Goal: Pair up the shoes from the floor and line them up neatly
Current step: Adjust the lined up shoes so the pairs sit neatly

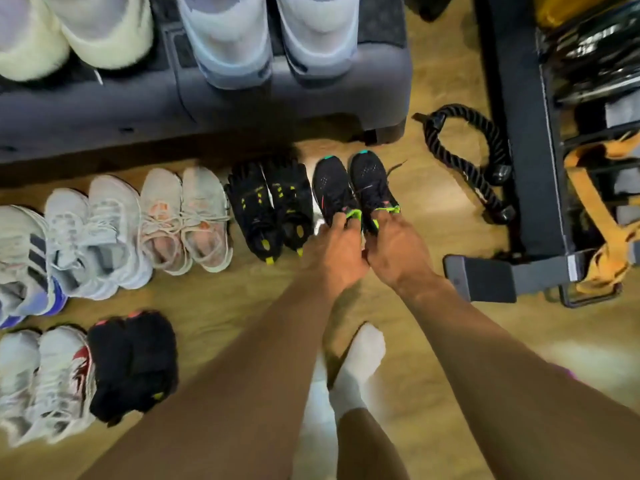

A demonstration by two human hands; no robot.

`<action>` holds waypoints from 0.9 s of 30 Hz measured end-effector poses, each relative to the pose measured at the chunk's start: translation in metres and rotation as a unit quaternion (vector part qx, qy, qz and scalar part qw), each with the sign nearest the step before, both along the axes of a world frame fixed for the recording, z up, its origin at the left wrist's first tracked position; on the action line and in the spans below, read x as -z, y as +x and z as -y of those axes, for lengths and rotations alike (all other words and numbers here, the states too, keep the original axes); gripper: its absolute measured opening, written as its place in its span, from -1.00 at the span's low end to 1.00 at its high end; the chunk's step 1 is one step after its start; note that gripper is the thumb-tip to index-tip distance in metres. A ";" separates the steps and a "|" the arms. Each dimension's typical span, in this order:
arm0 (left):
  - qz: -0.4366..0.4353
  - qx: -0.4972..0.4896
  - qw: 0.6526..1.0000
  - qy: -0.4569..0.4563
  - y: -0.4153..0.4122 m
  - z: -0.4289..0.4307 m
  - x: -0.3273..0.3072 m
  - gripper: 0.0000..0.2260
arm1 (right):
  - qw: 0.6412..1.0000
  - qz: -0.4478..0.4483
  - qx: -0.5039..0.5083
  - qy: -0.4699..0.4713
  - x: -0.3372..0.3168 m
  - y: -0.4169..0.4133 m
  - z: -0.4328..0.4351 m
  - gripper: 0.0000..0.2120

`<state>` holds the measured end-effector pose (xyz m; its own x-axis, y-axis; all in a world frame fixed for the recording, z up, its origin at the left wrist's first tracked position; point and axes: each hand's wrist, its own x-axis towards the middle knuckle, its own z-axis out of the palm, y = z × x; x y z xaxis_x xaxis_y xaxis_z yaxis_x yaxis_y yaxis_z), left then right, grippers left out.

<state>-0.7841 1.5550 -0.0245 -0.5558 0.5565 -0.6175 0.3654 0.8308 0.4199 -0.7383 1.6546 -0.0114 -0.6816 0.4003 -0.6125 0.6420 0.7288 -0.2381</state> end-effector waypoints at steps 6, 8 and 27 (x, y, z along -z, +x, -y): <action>0.046 -0.007 0.997 -0.059 0.032 -0.037 0.104 -0.60 | 0.997 0.053 -0.051 -0.024 0.104 0.033 -0.031 -0.59; 0.025 -0.001 0.998 -0.065 0.041 -0.051 0.137 -0.64 | 0.996 0.047 -0.074 -0.010 0.144 0.042 -0.041 -0.60; 0.019 -0.049 0.998 -0.035 0.040 -0.042 0.160 -0.76 | 0.998 -0.030 0.047 0.024 0.173 0.028 -0.026 -0.68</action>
